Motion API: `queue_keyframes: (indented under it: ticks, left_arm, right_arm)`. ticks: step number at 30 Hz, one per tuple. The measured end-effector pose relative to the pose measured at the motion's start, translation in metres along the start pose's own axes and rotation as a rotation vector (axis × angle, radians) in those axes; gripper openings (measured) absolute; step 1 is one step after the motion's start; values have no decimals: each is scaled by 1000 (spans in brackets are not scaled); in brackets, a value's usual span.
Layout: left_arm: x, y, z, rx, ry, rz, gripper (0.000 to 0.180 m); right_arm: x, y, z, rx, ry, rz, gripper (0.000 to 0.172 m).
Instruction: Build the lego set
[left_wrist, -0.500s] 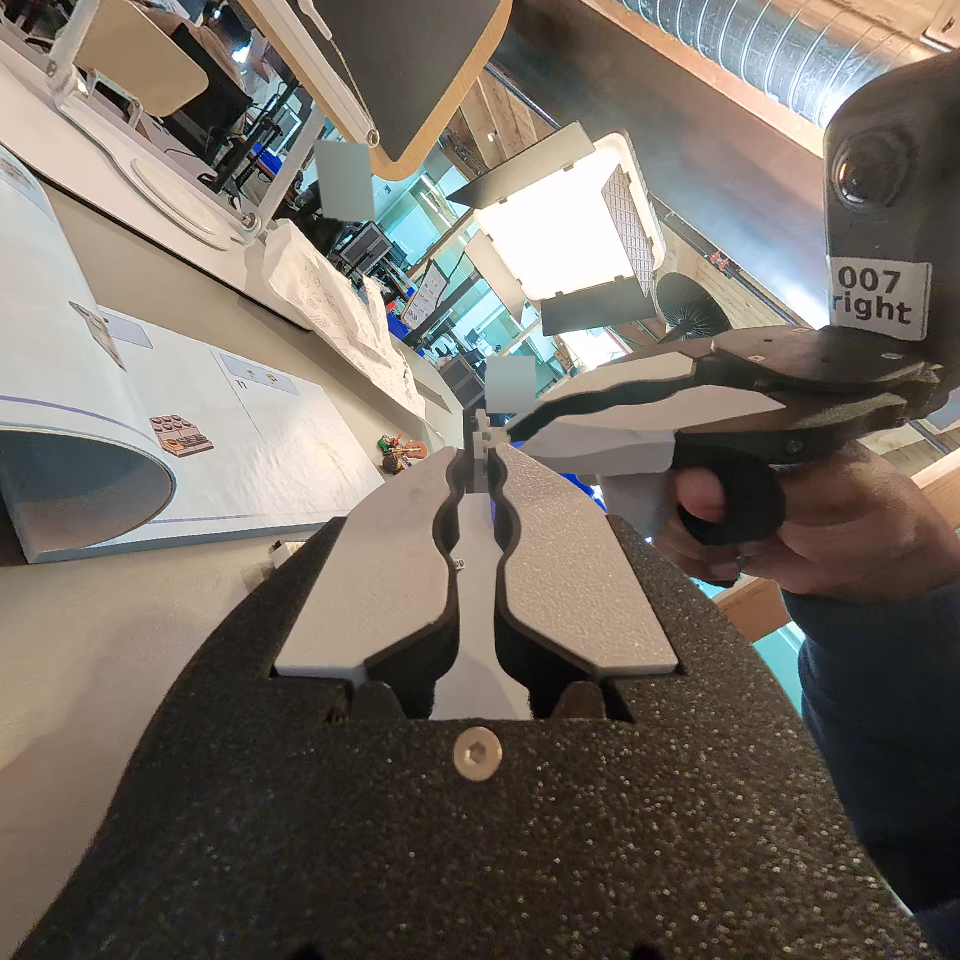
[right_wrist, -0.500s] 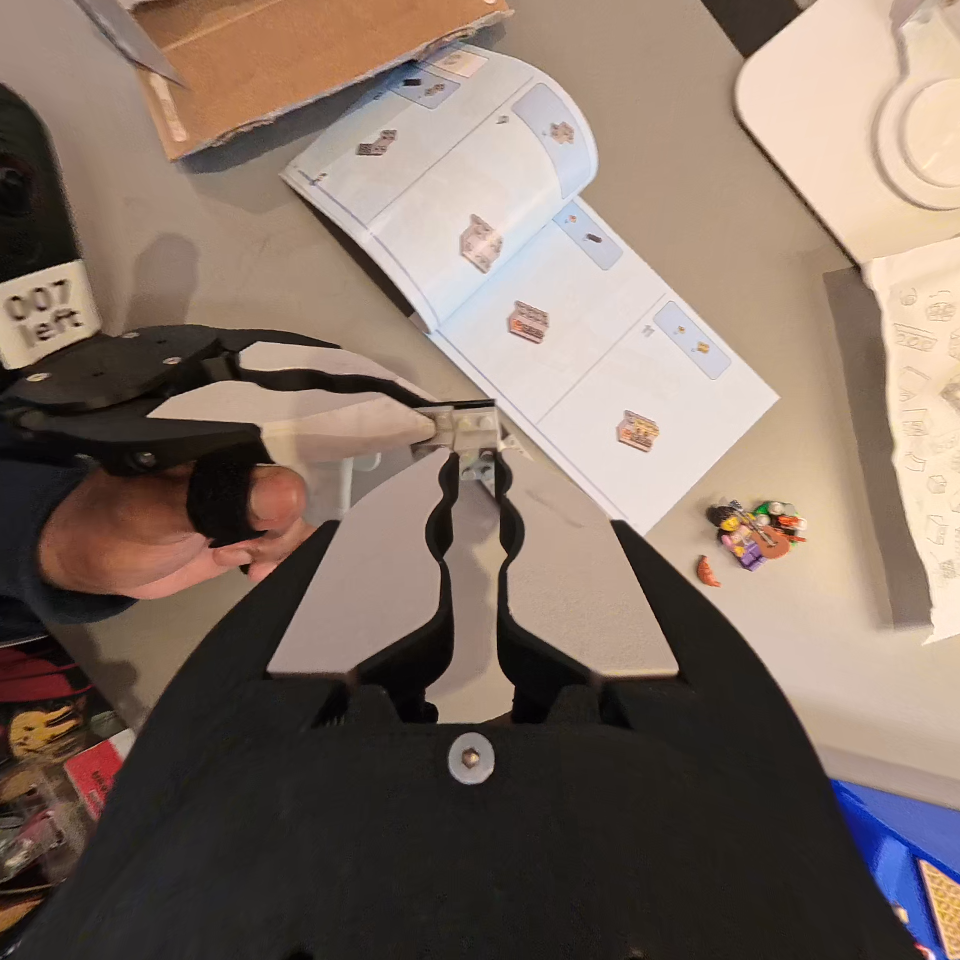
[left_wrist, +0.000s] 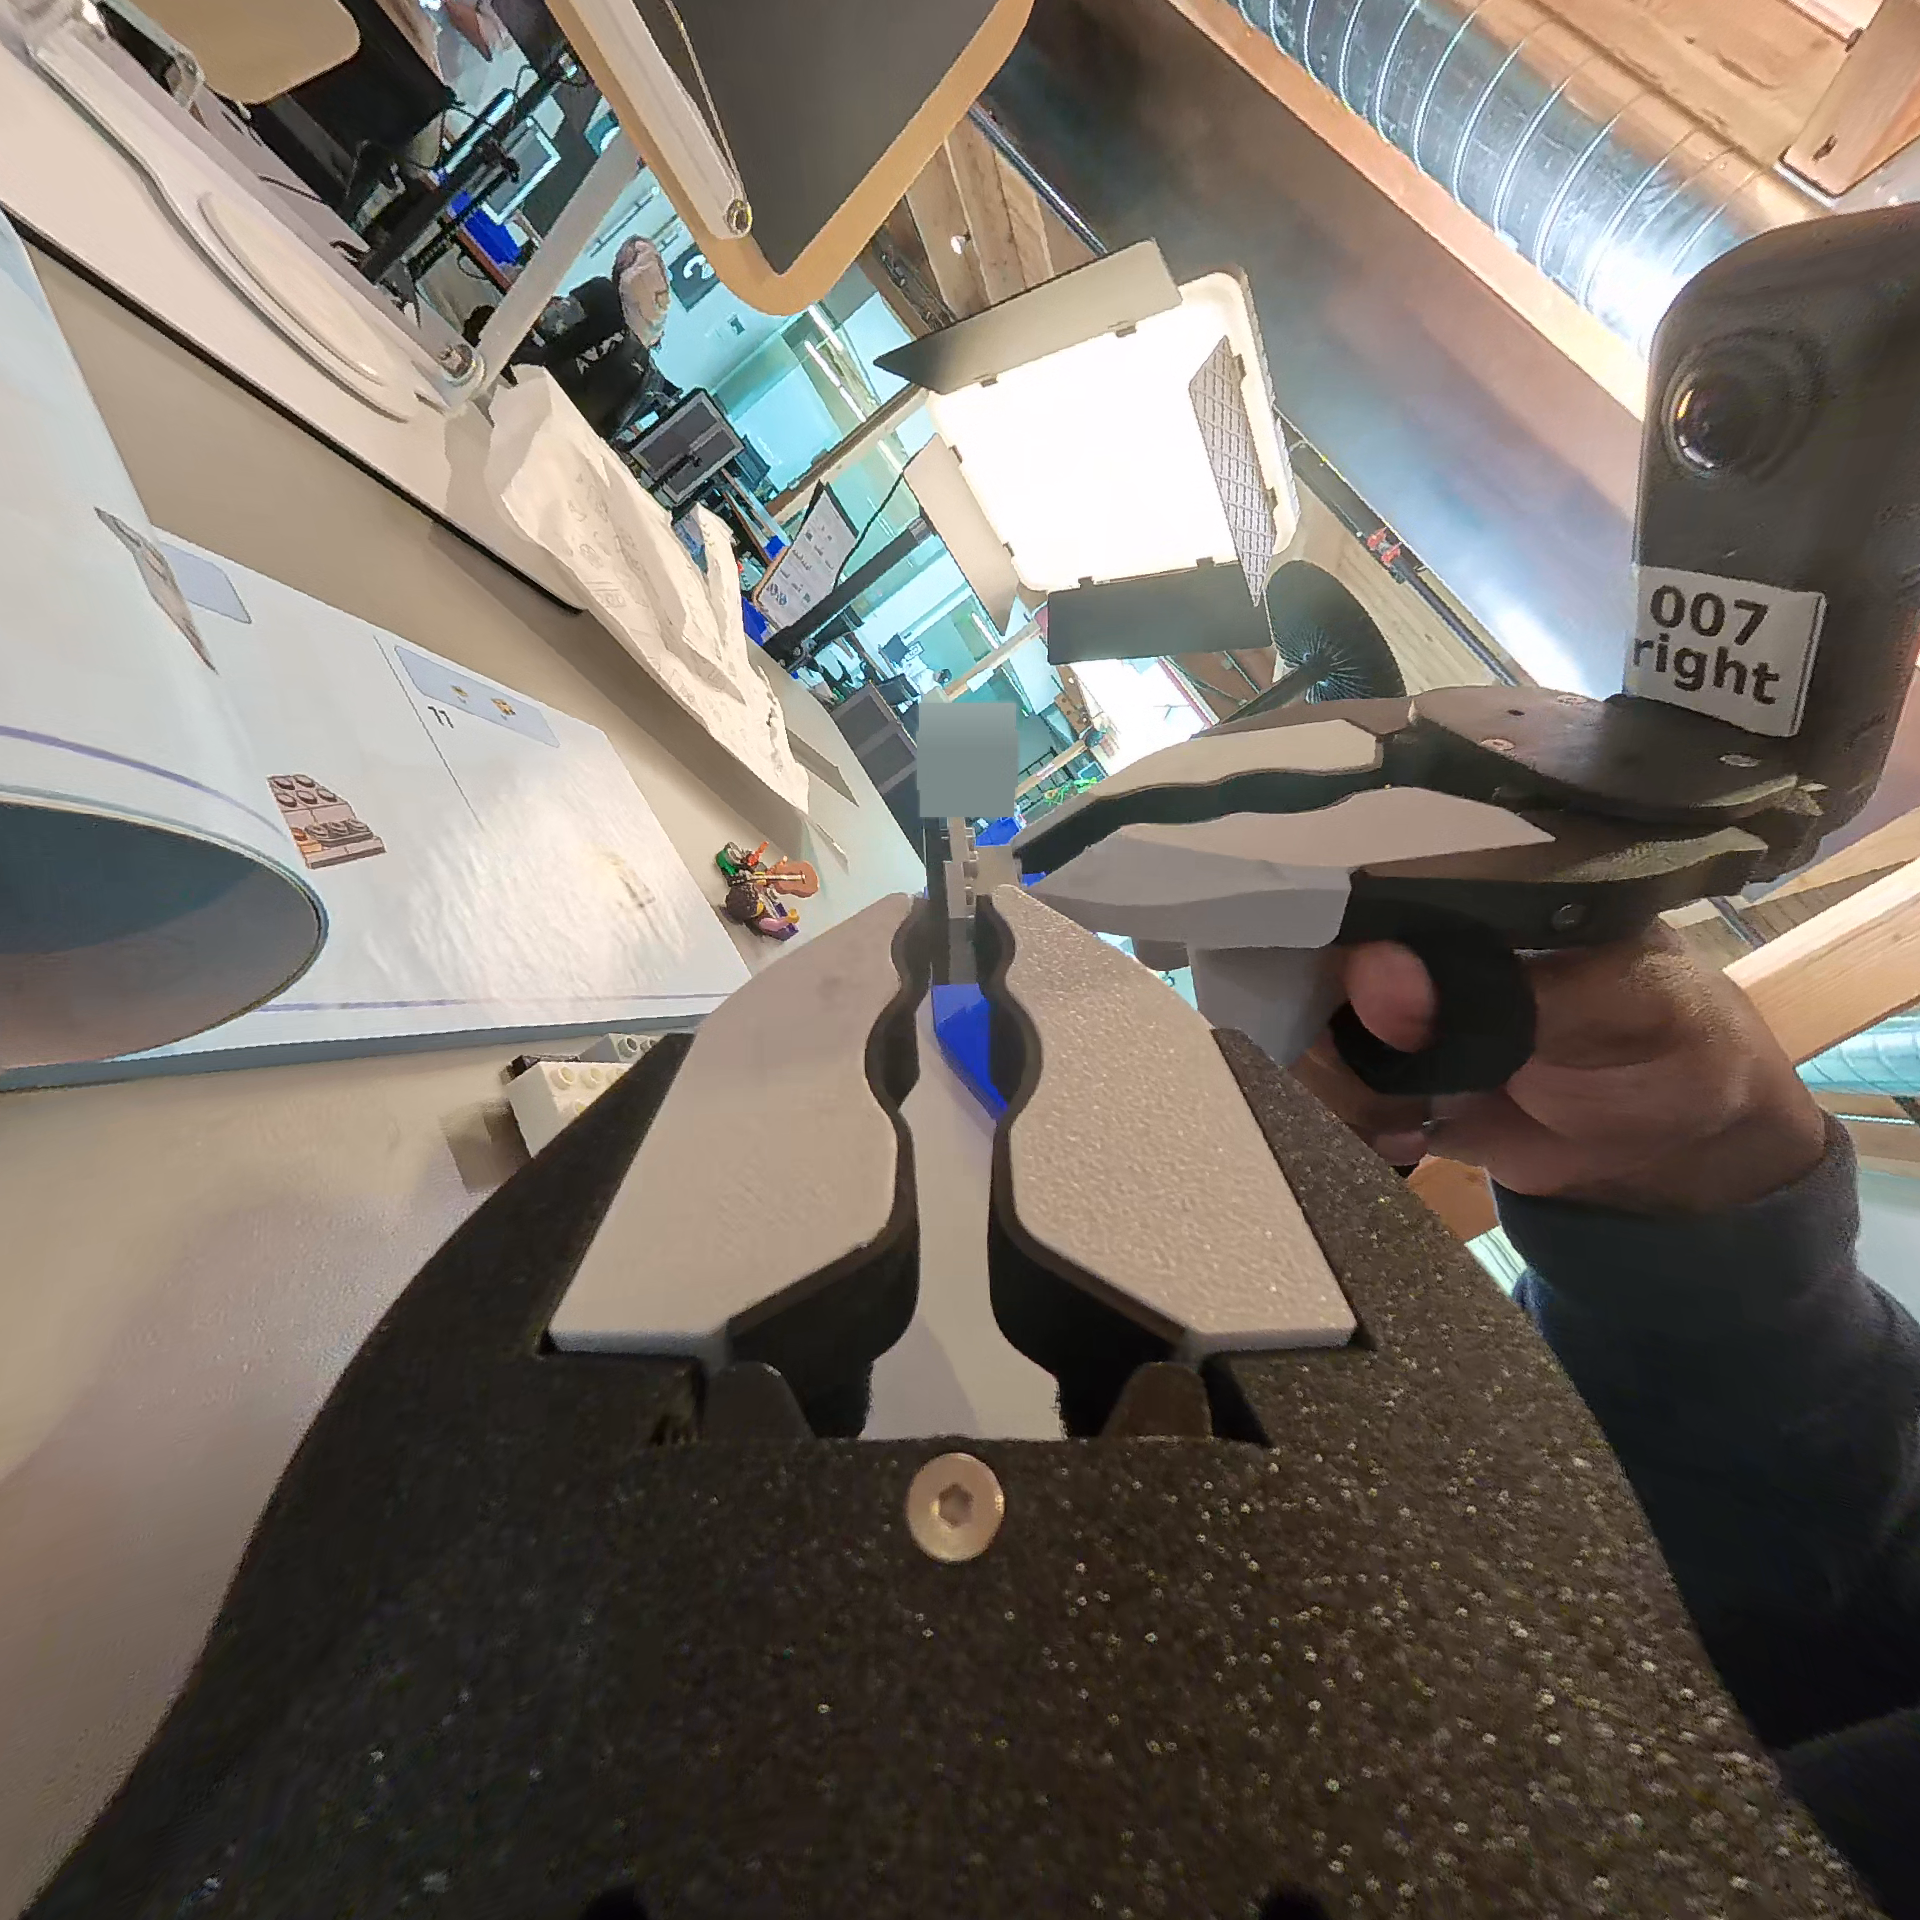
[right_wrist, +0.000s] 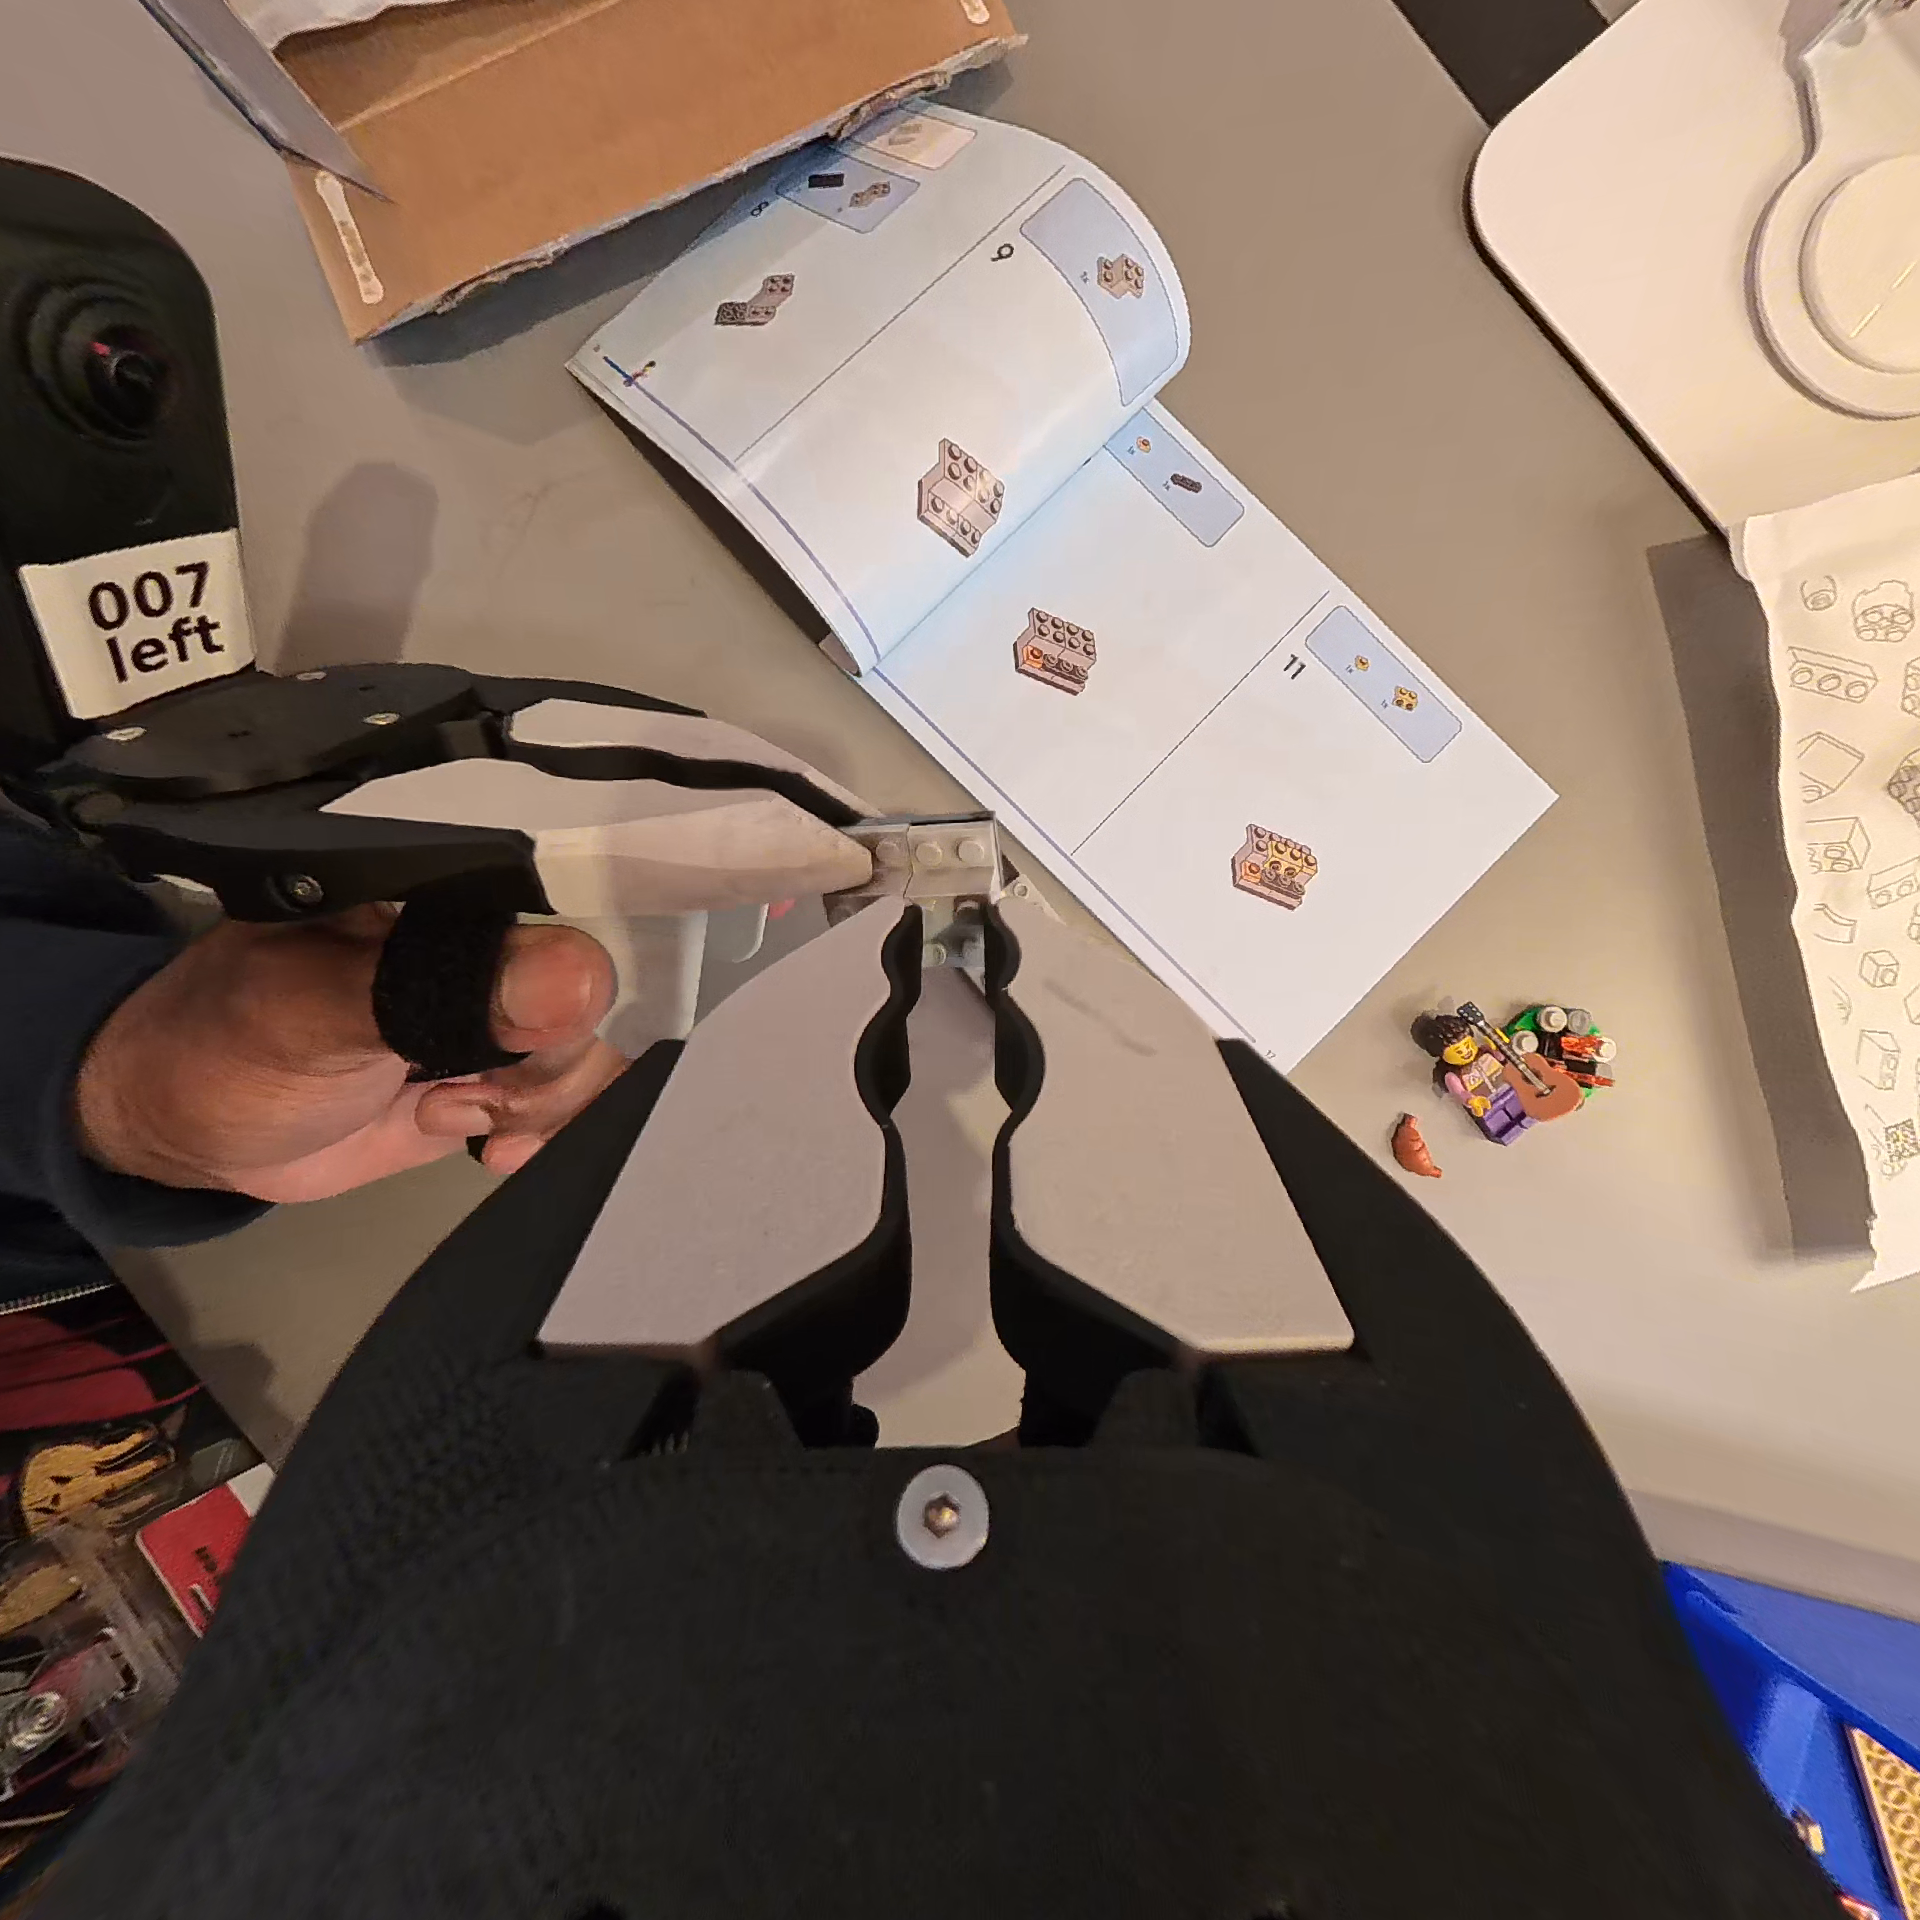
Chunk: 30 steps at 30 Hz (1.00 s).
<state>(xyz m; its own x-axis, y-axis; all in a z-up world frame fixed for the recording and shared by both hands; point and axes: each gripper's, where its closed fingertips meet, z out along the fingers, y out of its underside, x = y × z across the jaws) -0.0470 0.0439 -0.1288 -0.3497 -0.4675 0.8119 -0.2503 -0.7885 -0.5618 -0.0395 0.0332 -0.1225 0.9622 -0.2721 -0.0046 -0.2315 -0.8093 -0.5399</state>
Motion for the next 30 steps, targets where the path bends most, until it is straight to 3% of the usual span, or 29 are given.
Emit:
queue_keyframes:
  ticks: [30]
  left_arm:
    - [-3, 6, 3, -20, 45, -165, 8]
  right_arm:
    - [3, 5, 2, -30, 48, -25, 11]
